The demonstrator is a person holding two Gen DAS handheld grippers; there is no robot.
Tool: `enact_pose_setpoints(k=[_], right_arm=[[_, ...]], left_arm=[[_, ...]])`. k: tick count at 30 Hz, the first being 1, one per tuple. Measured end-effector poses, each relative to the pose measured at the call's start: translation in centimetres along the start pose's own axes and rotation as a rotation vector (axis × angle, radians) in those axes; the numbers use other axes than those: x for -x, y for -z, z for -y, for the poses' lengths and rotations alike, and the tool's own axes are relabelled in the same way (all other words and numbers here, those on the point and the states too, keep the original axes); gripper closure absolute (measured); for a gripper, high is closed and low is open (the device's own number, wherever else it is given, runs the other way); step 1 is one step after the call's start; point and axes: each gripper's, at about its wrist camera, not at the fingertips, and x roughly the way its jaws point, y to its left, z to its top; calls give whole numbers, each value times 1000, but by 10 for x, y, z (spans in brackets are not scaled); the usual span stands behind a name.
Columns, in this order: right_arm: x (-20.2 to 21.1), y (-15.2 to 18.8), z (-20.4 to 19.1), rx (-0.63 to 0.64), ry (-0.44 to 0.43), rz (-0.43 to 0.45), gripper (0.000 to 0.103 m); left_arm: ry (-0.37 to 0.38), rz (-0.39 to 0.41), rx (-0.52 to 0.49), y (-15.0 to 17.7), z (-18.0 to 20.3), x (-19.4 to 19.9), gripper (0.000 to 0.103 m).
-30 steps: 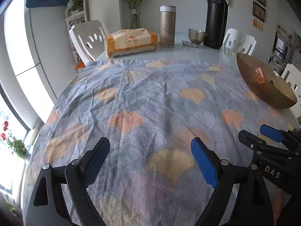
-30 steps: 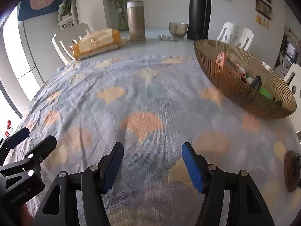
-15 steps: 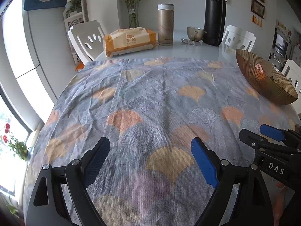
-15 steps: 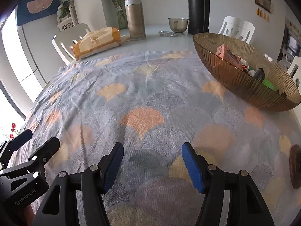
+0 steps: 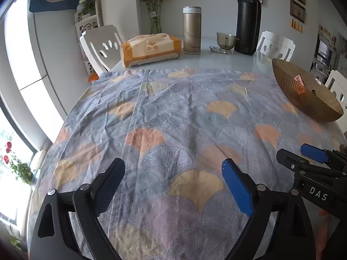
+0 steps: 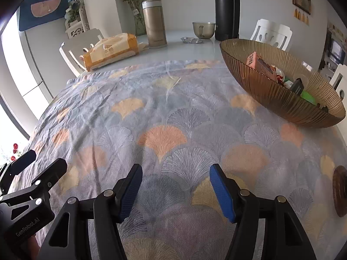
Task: Organize rigid objects
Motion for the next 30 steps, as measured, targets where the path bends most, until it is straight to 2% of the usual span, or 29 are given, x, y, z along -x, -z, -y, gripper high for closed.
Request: enact_pose_setpoints(k=[15, 30], right_arm=[[-1, 1, 1, -19, -5, -9, 40], [-2, 1, 1, -26, -5, -12, 40]], left_arm=[[8, -13, 26, -1, -6, -1, 8], [6, -16, 10, 0, -2, -3, 8]])
